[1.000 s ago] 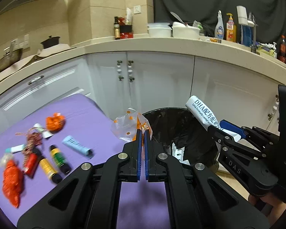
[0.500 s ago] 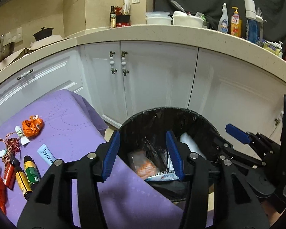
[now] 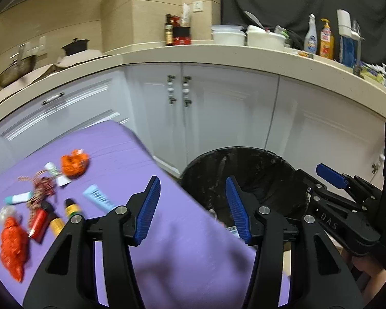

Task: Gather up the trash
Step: 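Grasp the orange plastic bag with the left gripper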

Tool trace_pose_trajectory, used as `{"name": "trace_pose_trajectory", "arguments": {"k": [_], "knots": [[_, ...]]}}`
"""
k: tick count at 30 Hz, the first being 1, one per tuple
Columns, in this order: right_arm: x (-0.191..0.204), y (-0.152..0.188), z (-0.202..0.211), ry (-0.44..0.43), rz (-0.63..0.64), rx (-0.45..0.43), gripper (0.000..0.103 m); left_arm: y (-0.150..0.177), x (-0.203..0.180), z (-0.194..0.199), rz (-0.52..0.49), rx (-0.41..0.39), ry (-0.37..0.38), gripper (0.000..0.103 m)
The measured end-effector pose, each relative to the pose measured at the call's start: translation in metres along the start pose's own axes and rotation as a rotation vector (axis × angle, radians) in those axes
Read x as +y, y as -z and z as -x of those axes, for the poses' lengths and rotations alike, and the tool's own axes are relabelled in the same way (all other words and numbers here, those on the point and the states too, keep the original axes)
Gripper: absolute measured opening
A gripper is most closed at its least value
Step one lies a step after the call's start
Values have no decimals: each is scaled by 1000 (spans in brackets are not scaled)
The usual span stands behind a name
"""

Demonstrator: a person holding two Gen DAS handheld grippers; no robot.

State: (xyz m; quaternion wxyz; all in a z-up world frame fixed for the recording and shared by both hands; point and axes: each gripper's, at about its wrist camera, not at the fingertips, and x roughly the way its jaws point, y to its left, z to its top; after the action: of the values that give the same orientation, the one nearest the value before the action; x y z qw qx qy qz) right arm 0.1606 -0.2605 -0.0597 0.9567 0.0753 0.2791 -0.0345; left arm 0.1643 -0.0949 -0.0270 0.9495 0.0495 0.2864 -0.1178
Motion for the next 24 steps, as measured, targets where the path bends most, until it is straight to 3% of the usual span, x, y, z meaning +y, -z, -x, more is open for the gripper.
{"name": "trace_pose_trajectory", "arguments": {"k": [13,17,24], "knots": [[98,12,25,-197,115,14,48,42,104,78,109,0,-250,53],[133,21,30,-257,164,32,48,59,135,96,136,5,-339,60],[175,32,37,-320,231,53,48,76,180,108,196,29,-415,61]]}}
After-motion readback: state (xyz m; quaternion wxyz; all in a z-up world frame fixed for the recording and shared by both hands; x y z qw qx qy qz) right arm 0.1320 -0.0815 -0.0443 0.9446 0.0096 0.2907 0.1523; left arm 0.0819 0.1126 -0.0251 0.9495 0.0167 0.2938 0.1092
